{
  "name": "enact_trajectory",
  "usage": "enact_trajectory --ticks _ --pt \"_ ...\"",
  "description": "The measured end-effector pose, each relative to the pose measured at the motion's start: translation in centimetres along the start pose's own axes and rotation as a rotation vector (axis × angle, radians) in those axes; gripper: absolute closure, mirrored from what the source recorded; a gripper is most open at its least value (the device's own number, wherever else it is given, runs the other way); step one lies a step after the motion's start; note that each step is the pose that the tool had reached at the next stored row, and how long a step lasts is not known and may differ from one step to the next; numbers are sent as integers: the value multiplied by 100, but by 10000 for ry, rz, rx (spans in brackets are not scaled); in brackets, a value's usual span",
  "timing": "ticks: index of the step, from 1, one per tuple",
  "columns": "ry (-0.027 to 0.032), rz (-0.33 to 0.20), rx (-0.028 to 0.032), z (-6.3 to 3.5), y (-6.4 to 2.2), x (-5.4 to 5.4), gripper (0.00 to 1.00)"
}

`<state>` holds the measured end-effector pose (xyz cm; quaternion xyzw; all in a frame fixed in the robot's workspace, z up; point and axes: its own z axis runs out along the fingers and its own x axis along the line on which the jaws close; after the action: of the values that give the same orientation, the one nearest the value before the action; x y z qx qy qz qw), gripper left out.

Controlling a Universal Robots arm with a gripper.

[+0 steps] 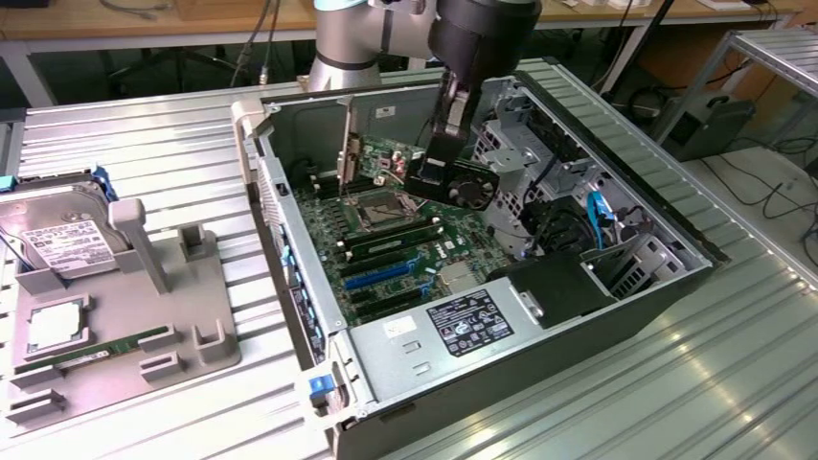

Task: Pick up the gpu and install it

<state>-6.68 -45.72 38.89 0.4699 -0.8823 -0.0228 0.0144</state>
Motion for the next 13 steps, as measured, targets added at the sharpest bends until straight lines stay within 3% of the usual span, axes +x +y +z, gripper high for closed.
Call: enact_trajectory --ticks 9,13 --pt "98 -1851 8 27 -2 0 74" --pt "165 -3097 13 42 -2 0 74"
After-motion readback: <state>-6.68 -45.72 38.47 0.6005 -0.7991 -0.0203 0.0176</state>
